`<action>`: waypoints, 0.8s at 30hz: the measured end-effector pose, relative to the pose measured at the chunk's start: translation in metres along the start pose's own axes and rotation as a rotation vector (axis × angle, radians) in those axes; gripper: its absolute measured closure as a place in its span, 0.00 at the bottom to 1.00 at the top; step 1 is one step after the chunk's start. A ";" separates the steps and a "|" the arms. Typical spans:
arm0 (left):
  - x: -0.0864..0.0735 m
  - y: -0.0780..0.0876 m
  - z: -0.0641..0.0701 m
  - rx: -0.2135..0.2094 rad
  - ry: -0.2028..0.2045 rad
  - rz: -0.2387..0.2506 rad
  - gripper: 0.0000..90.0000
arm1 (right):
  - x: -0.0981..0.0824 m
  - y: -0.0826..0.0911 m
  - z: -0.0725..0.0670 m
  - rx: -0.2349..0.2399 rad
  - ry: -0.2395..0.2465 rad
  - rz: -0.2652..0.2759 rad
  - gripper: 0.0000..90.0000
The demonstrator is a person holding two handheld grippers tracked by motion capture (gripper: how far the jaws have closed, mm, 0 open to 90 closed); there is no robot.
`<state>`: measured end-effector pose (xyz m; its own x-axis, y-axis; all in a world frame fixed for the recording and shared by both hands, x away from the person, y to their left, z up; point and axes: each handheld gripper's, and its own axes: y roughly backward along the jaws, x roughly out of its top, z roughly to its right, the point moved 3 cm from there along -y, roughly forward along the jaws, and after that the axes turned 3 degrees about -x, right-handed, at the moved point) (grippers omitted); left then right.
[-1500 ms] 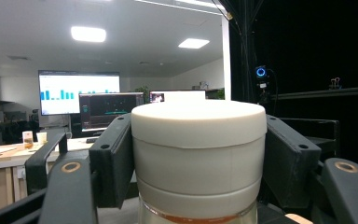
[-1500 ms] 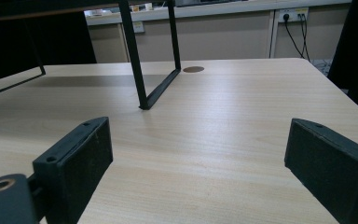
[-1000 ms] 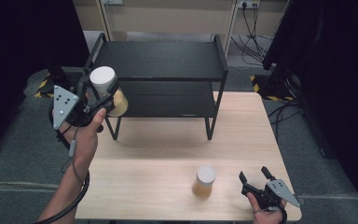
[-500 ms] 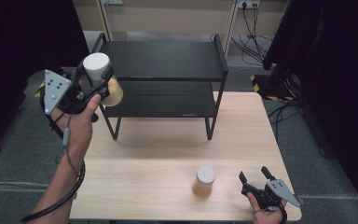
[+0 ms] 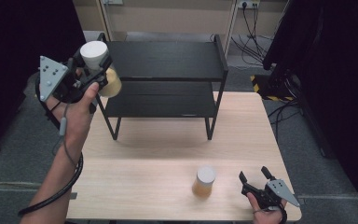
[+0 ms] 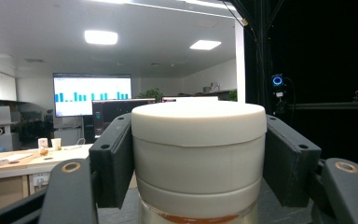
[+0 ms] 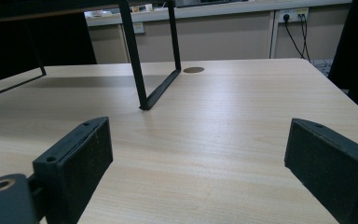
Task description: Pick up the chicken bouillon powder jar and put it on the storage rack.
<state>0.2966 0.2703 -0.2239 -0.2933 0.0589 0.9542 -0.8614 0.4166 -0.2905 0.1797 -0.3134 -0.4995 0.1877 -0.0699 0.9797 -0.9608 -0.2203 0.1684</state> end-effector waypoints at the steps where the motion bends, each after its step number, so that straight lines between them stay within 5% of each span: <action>1: 0.000 0.000 0.000 0.000 0.000 0.000 0.38 | 0.000 0.000 0.000 0.000 0.001 0.000 0.09; 24: 0.017 -0.037 -0.008 0.050 -0.029 -0.041 0.38 | -0.001 0.000 0.000 -0.002 0.001 0.004 0.09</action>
<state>0.3270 0.2627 -0.1962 -0.2687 0.0165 0.9631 -0.8923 0.3724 -0.2553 0.1791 -0.3130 -0.5000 0.1835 -0.0696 0.9806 -0.9620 -0.2177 0.1646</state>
